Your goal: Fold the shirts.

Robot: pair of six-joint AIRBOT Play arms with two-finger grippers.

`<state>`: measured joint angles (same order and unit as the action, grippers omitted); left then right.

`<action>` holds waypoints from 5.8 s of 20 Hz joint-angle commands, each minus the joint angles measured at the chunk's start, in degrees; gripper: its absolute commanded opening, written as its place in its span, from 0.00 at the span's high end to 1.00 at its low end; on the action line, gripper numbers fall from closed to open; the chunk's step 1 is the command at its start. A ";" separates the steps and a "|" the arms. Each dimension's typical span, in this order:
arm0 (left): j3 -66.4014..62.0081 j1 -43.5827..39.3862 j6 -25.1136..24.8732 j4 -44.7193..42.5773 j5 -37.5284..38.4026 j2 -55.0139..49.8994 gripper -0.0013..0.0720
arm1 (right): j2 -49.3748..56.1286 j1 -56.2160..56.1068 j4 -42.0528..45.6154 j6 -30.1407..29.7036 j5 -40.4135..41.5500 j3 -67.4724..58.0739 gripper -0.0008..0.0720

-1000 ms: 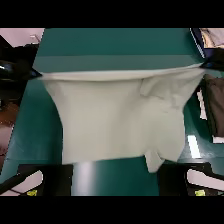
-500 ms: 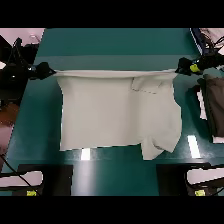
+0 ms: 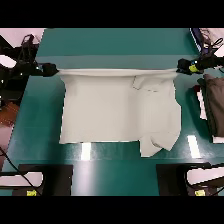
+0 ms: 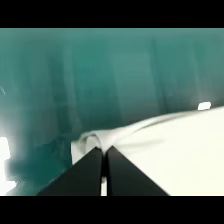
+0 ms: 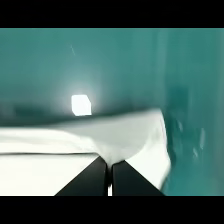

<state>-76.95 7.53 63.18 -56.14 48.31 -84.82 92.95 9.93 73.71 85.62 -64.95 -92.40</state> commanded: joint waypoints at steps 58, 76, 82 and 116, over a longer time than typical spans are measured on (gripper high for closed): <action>46.64 0.00 13.40 -7.06 22.86 24.15 0.17 | -19.69 -2.80 5.33 -2.25 -15.87 18.99 0.52; 37.90 0.00 10.54 -2.91 22.38 24.17 0.95 | -45.53 11.76 -5.68 0.46 -22.69 65.31 0.37; 37.90 0.00 10.29 -2.29 22.64 24.17 0.95 | -45.40 12.20 -10.82 0.46 -11.74 70.05 0.45; 25.42 0.00 11.41 -2.62 7.15 17.40 0.95 | -27.32 -0.17 -6.19 -3.10 -4.52 31.45 0.96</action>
<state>-49.69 7.49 74.52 -59.99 60.62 -62.22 58.94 11.20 67.68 81.76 -72.10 -56.66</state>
